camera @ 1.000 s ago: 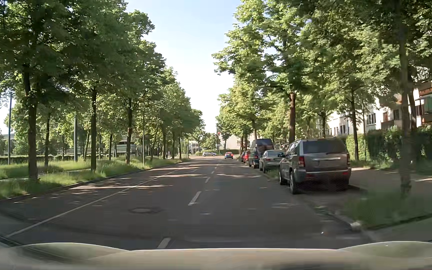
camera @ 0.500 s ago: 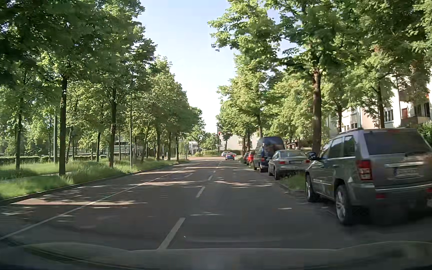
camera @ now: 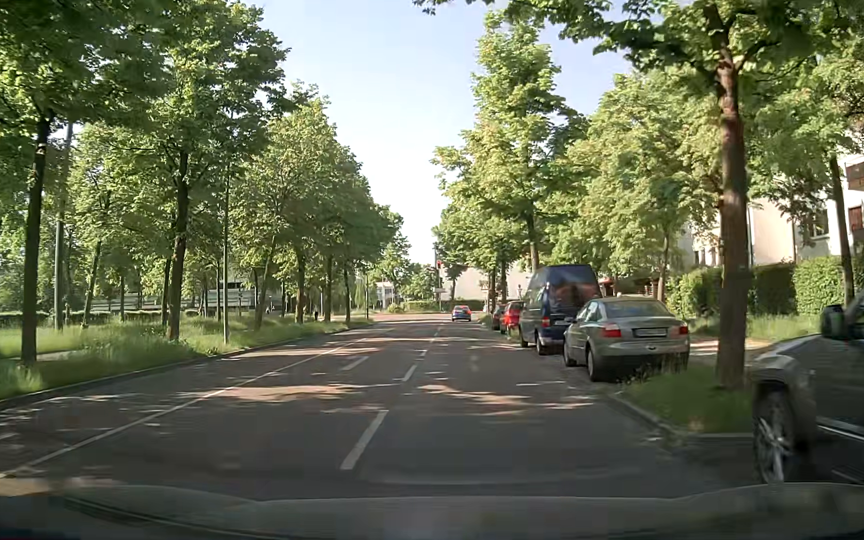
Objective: Follow the waypoints while adhering to traffic rules and regulations
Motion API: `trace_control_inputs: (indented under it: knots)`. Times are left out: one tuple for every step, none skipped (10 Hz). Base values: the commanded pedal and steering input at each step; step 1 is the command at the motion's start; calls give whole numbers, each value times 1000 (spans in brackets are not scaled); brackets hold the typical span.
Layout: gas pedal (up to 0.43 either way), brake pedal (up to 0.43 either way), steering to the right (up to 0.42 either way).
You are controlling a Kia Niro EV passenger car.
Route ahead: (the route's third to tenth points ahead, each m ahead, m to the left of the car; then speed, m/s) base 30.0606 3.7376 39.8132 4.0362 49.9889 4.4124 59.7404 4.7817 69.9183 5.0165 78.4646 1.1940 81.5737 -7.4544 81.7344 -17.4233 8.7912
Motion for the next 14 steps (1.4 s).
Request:
trace_control_inputs:
  knots:
    - [0, 0, -4]
    - [0, 0, -4]
    - [0, 0, -4]
    - [0, 0, -5]
    - [0, 0, -5]
    - [0, 0, -6]
    - [0, 0, -6]
    - [0, 0, -7]
    - [0, 0, -7]
    - [0, 0, -5]
    - [0, 0, 0]
    - [0, 0, 2]
    - [0, 0, 3]
    - [0, 0, 3]
